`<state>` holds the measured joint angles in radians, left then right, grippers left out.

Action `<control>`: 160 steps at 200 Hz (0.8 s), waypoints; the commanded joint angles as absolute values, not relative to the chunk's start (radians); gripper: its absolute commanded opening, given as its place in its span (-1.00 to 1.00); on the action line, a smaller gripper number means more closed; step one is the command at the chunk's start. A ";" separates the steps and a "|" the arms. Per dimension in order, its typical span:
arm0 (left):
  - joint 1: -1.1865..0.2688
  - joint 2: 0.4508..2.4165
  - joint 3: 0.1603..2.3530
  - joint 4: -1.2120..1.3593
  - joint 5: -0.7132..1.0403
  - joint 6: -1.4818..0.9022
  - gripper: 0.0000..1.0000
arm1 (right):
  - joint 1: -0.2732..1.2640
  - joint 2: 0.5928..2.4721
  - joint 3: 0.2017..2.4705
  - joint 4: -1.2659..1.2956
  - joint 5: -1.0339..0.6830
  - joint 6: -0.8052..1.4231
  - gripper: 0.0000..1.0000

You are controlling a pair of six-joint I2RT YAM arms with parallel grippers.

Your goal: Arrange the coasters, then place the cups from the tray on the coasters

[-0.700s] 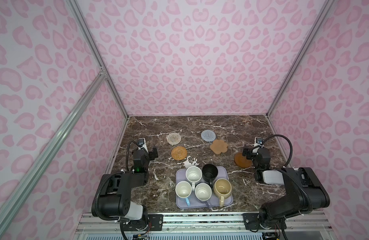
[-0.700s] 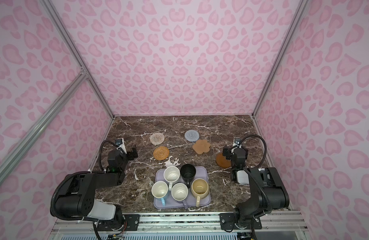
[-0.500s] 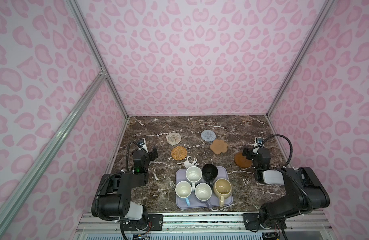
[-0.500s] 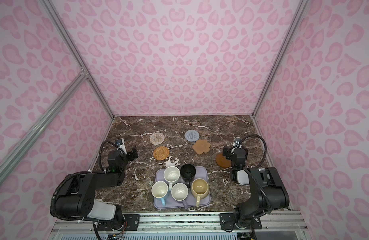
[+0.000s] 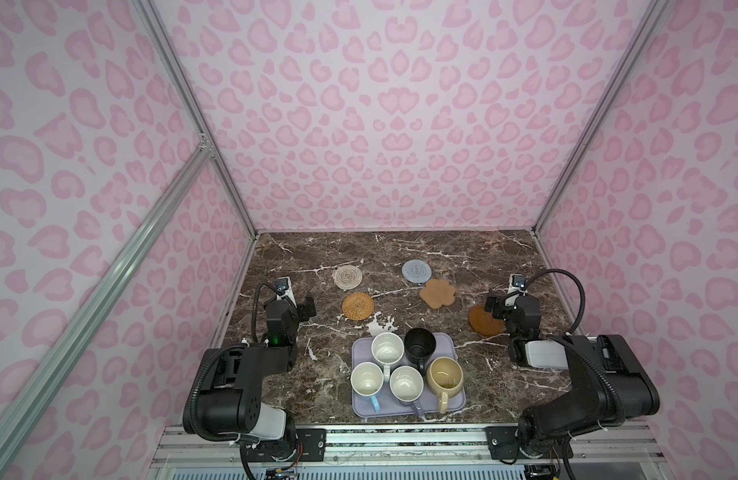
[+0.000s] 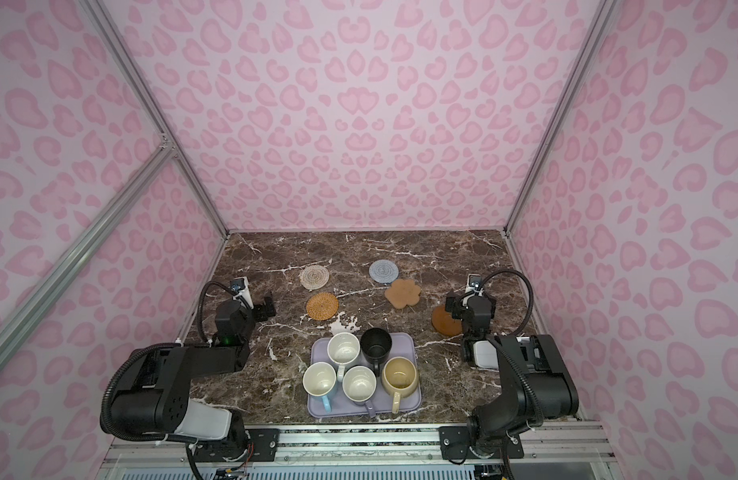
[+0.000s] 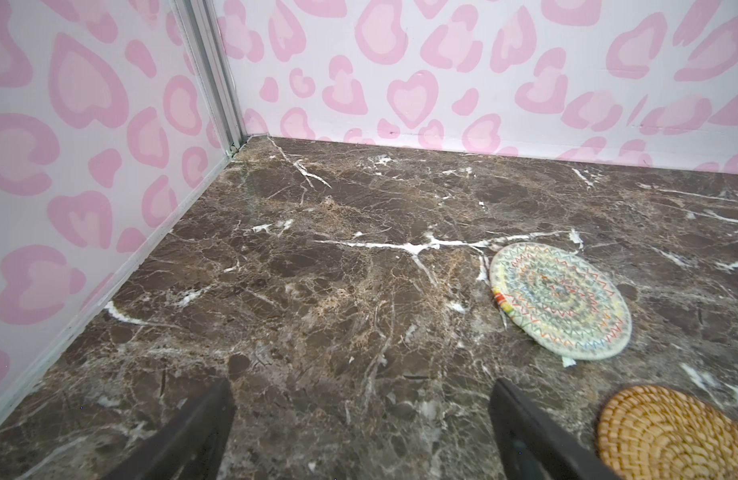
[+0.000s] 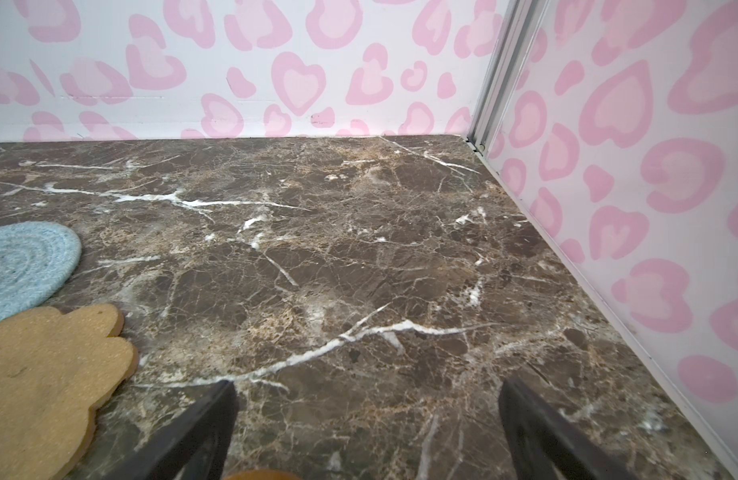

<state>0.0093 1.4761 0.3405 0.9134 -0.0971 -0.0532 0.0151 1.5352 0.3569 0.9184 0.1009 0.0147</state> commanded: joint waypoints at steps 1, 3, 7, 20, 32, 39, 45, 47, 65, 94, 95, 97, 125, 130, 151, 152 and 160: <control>0.009 1.469 0.339 0.949 -0.092 -0.049 0.94 | 0.015 1.537 0.353 0.941 0.100 0.017 1.00; 0.009 1.469 0.340 0.948 -0.092 -0.049 0.94 | 0.016 1.537 0.353 0.943 0.100 0.017 1.00; 0.010 1.468 0.339 0.949 -0.092 -0.049 0.94 | 0.015 1.536 0.353 0.942 0.100 0.017 1.00; 0.009 1.468 0.340 0.949 -0.092 -0.049 0.94 | 0.015 1.536 0.353 0.942 0.100 0.017 1.00; 0.009 1.469 0.339 0.949 -0.092 -0.049 0.94 | 0.016 1.537 0.354 0.942 0.101 0.017 1.00; 0.010 1.469 0.339 0.949 -0.092 -0.049 0.94 | 0.016 1.537 0.354 0.941 0.100 0.017 0.99; 0.011 1.469 0.339 0.949 -0.092 -0.049 0.94 | 0.015 1.536 0.353 0.943 0.100 0.017 1.00; 0.010 1.468 0.340 0.949 -0.092 -0.049 0.94 | 0.015 1.536 0.353 0.941 0.100 0.017 1.00; 0.010 1.469 0.339 0.949 -0.094 -0.049 0.94 | 0.015 1.536 0.354 0.942 0.101 0.017 1.00; 0.009 1.469 0.340 0.949 -0.093 -0.049 0.94 | 0.015 1.539 0.354 0.940 0.101 0.019 1.00; 0.009 1.469 0.340 0.949 -0.092 -0.049 0.94 | 0.015 1.539 0.354 0.940 0.101 0.019 1.00; 0.009 1.469 0.341 0.949 -0.092 -0.049 0.94 | 0.015 1.539 0.354 0.939 0.101 0.018 1.00; 0.010 1.466 0.336 0.954 -0.092 -0.049 0.94 | 0.015 1.535 0.351 0.941 0.101 0.020 1.00; 0.009 1.465 0.333 0.957 -0.092 -0.049 0.94 | 0.015 1.534 0.351 0.942 0.101 0.021 0.99; 0.010 1.433 0.322 0.955 -0.104 -0.056 0.94 | 0.015 1.505 0.342 0.947 0.119 0.035 1.00; 0.010 1.430 0.320 0.955 -0.105 -0.057 0.94 | 0.015 1.502 0.342 0.944 0.118 0.035 1.00; 0.009 1.404 0.311 0.948 -0.124 -0.063 0.94 | 0.014 1.475 0.342 0.918 0.111 0.029 1.00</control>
